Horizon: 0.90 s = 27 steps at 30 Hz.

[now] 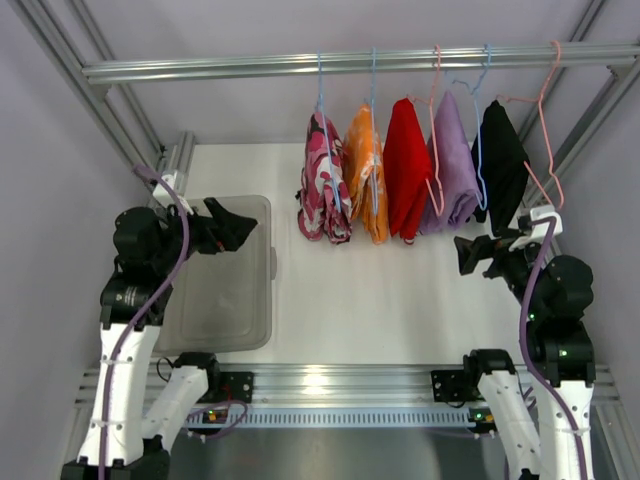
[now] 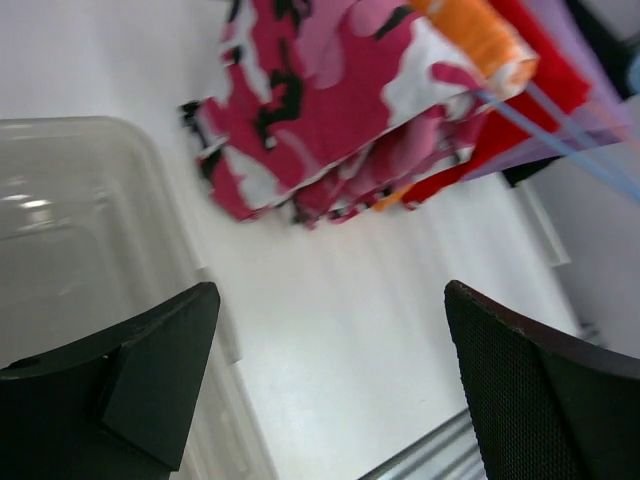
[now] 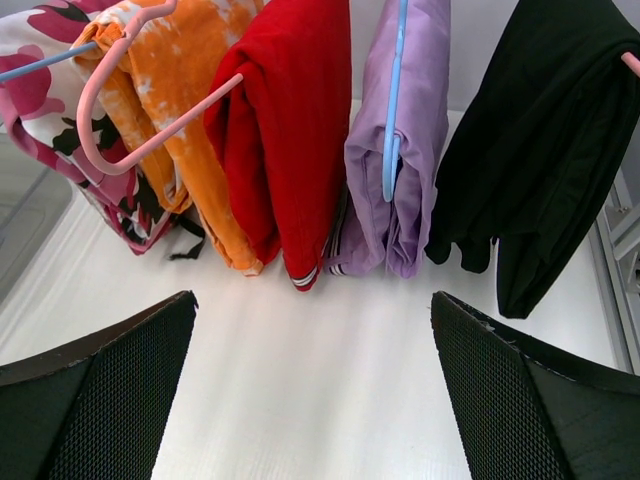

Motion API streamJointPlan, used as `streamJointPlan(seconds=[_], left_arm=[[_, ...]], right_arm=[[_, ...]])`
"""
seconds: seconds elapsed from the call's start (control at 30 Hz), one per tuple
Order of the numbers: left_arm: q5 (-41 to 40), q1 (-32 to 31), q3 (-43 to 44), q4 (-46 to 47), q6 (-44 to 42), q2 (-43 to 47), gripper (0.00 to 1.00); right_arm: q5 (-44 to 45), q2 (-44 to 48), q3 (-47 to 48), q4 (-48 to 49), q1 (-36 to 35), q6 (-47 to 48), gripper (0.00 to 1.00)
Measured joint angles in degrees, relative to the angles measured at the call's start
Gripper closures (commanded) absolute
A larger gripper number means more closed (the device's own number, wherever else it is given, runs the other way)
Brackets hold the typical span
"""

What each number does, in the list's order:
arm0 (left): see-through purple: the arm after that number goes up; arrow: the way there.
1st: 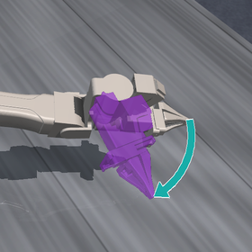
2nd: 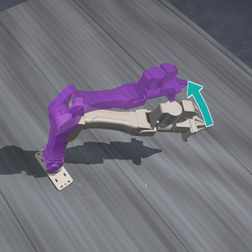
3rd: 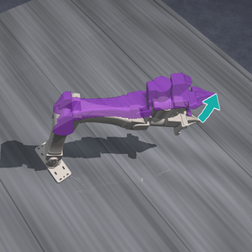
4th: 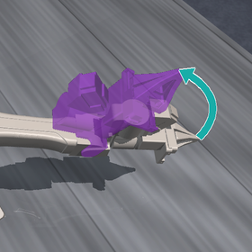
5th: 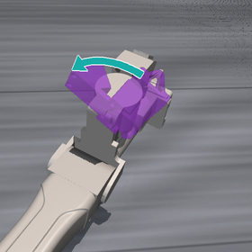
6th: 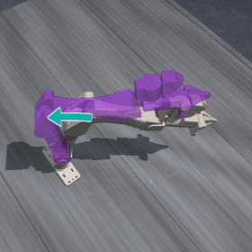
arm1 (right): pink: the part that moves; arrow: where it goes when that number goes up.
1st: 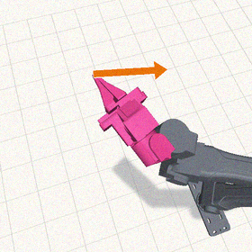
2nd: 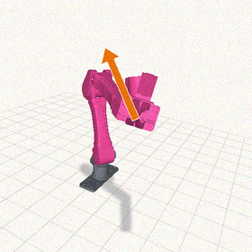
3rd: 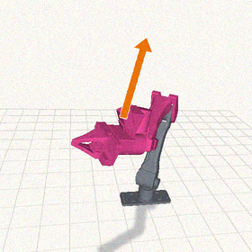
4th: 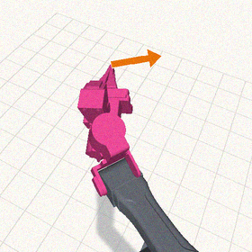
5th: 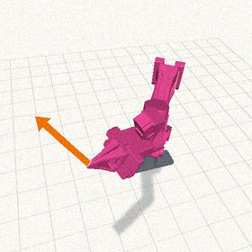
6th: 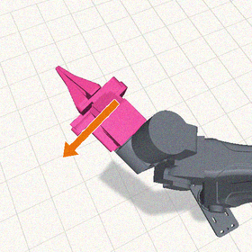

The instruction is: Remove the trousers from the hanger

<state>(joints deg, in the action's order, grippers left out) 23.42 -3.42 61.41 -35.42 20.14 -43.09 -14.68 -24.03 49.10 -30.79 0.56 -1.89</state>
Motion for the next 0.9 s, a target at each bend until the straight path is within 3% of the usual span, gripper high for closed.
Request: streamJointPlan(seconds=[0.17,0.23,0.37,0.6,0.9], left_arm=[[12.57,0.0,-3.45,20.81,19.56,-6.99,0.03],[14.99,-0.11,-5.73,32.15,29.35,-10.51,0.03],[15.52,-2.86,-6.23,44.76,39.43,-19.19,0.06],[13.49,-12.09,-0.2,58.42,45.24,-30.23,0.16],[12.7,-14.88,11.23,66.31,47.1,-42.03,0.29]], right_arm=[[0.0,-0.5,0.02,-0.24,0.0,-0.31,0.01],[0.0,-0.63,0.02,-0.35,0.0,-0.33,0.0],[0.04,-1.22,0.07,-0.48,0.0,-0.31,0.01],[0.07,-4.46,1.42,-0.59,0.0,-0.28,0.0],[0.98,-5.33,3.1,-0.5,0.0,-0.09,0.01]])
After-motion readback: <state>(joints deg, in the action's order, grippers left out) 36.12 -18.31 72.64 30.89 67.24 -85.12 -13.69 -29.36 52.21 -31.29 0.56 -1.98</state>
